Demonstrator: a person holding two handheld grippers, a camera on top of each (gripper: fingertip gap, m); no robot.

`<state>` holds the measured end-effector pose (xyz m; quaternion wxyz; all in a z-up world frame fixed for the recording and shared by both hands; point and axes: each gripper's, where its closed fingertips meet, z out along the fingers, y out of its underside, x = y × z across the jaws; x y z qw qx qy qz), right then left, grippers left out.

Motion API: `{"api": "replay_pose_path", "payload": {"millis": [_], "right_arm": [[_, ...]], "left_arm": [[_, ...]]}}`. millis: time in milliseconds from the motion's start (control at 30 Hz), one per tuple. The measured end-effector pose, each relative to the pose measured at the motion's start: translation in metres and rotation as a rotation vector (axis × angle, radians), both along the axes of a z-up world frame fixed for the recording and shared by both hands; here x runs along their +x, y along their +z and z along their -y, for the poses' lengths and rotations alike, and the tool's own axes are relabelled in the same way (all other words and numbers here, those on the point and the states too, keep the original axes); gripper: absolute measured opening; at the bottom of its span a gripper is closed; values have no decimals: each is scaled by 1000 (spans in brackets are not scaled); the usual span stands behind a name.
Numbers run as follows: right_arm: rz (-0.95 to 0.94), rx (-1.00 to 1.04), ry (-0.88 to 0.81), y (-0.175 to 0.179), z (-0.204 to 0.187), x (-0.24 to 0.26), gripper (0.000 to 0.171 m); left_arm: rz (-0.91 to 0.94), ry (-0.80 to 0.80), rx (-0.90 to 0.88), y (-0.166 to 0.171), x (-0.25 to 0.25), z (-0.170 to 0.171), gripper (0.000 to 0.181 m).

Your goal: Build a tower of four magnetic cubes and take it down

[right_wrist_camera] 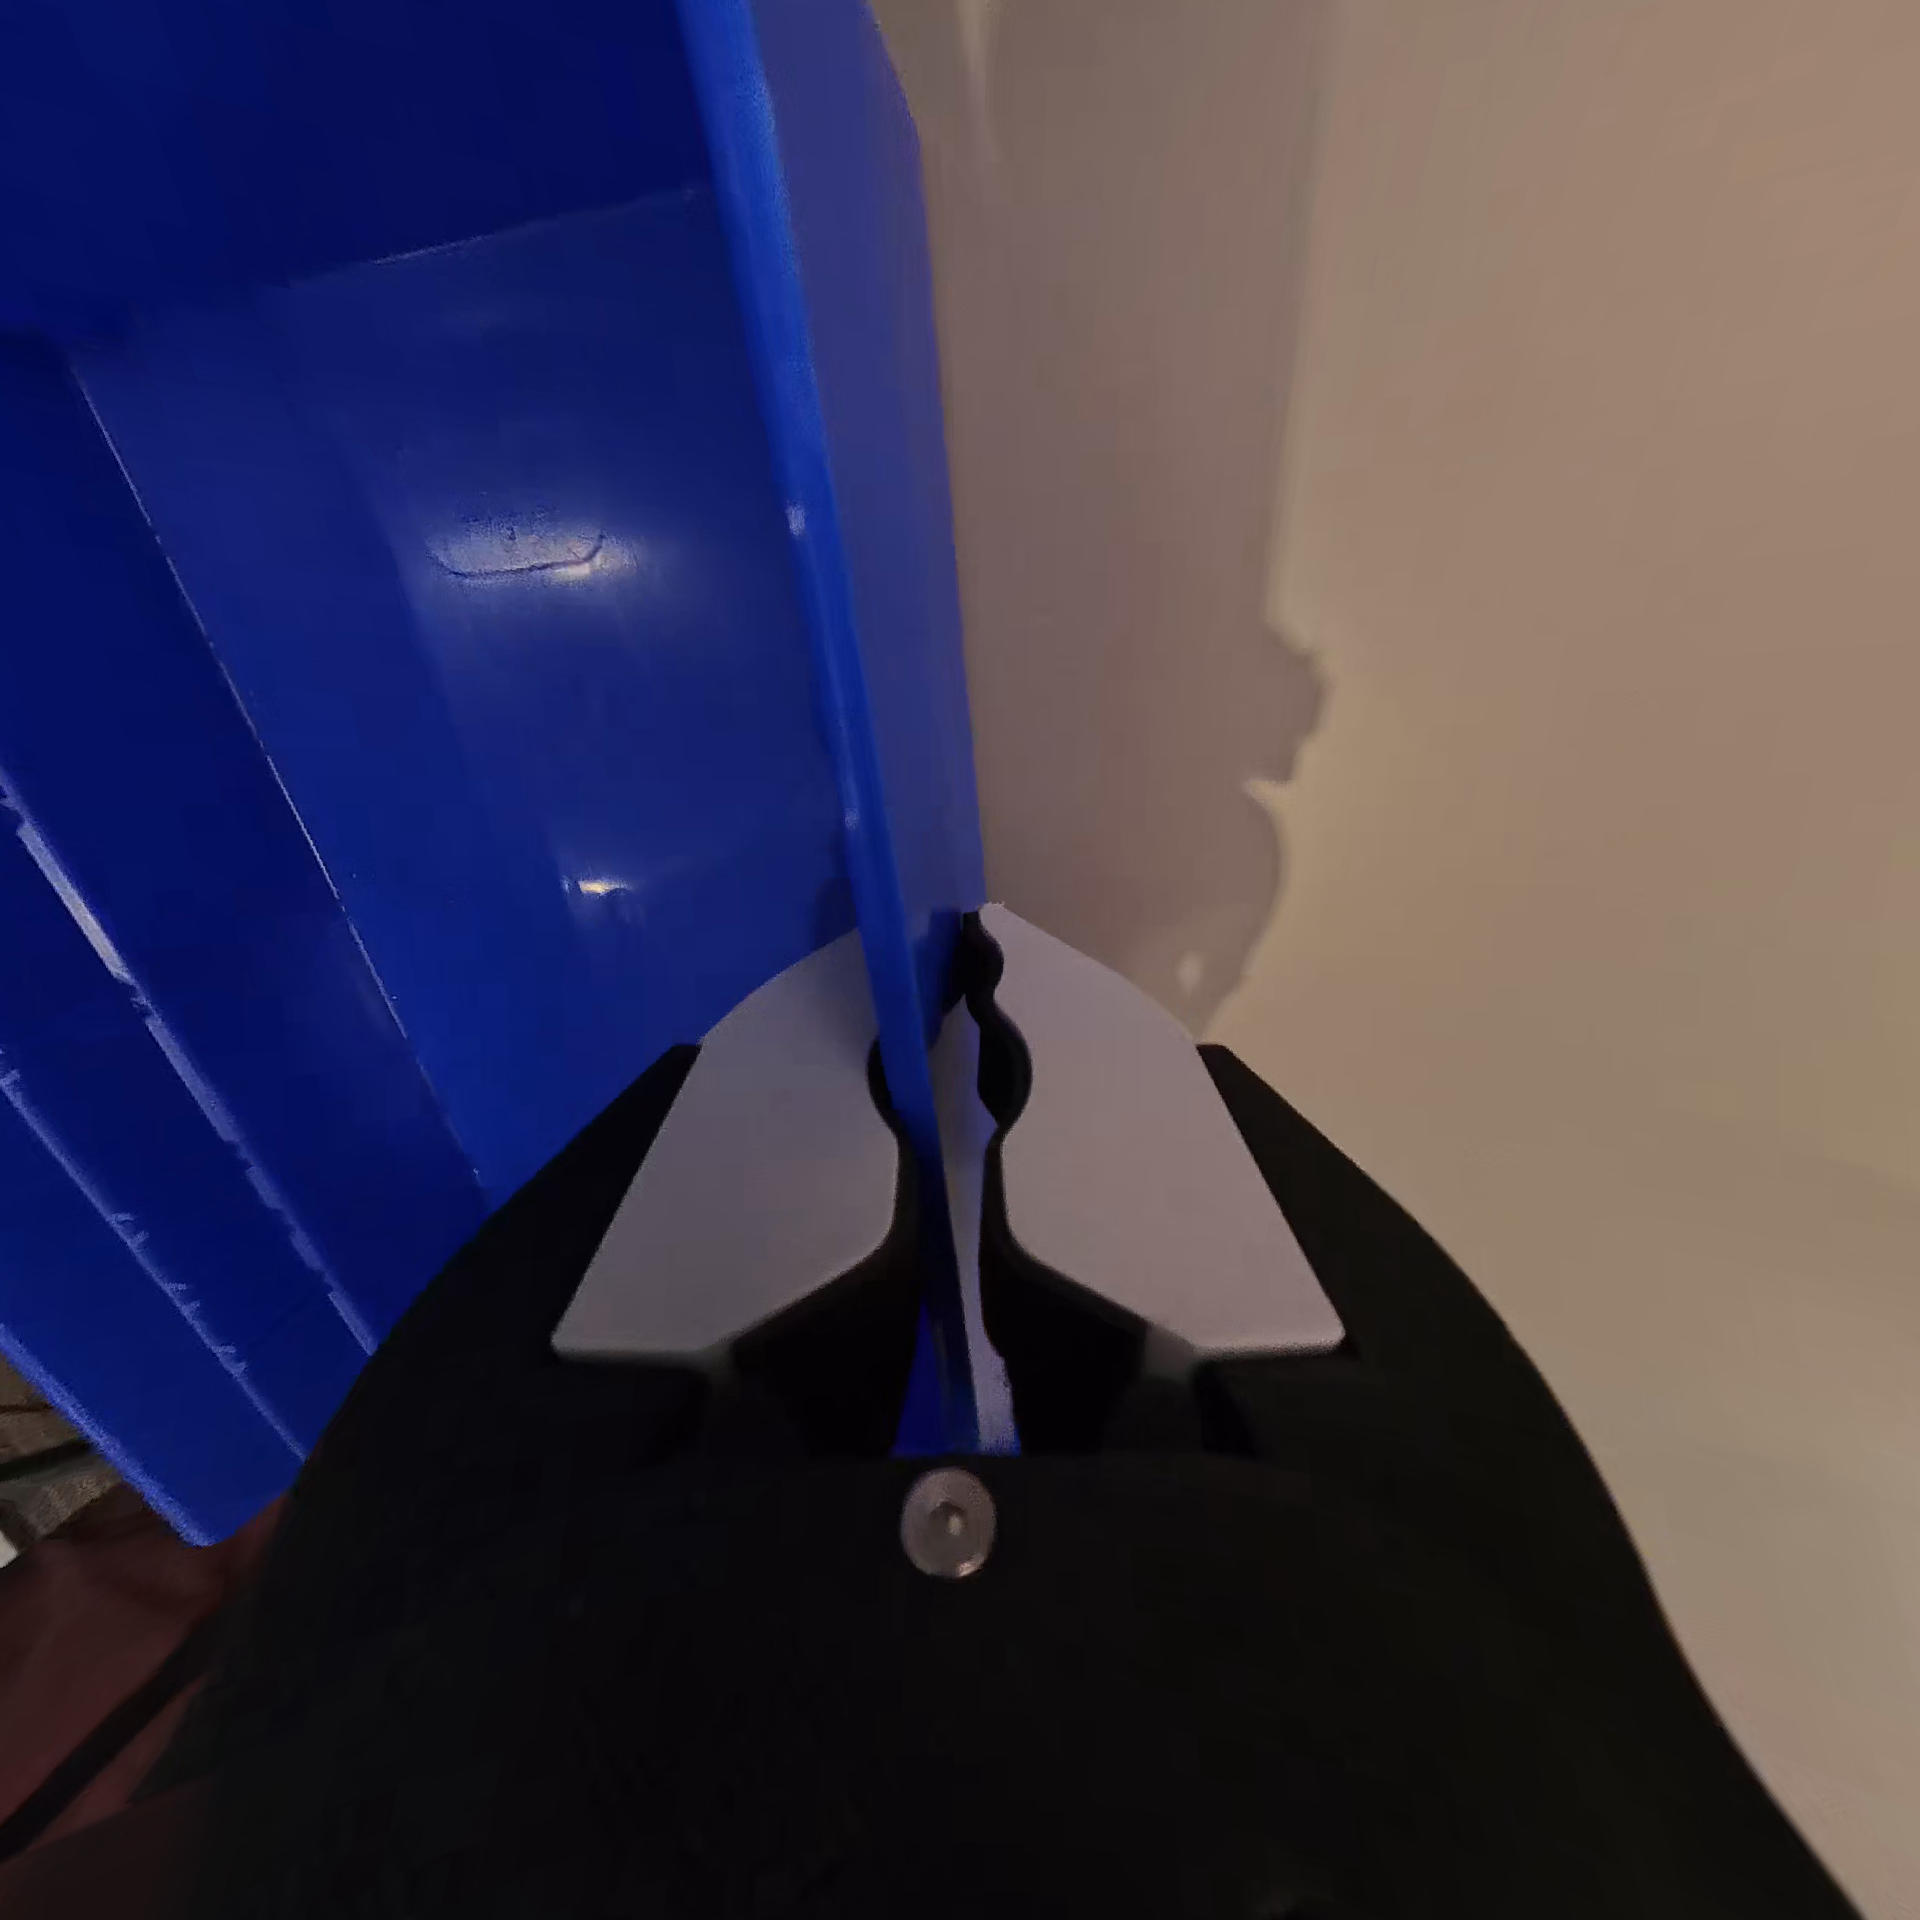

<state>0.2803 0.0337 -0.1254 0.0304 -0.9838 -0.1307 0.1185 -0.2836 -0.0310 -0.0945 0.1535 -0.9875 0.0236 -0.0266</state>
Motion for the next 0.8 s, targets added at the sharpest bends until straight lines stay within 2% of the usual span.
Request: {"api": "replay_pose_path", "payload": {"millis": [233,367,500,667,800], "right_arm": [[9,17,-190,-1,0,121,6],[8,50,-256,-2,6,169,8],[34,82,-236,-2,17,195,9],[51,110,-152,-3,19,204,10],[23,105,-183,-3,17,212,8]], "left_arm": [[-25,-55,8,0,10,-5,8],[-4,-45,11,0,10,-5,8],[-19,-60,3,0,11,-3,8],[-23,-64,-5,0,12,0,9],[-14,-65,-3,0,13,0,9]]}}
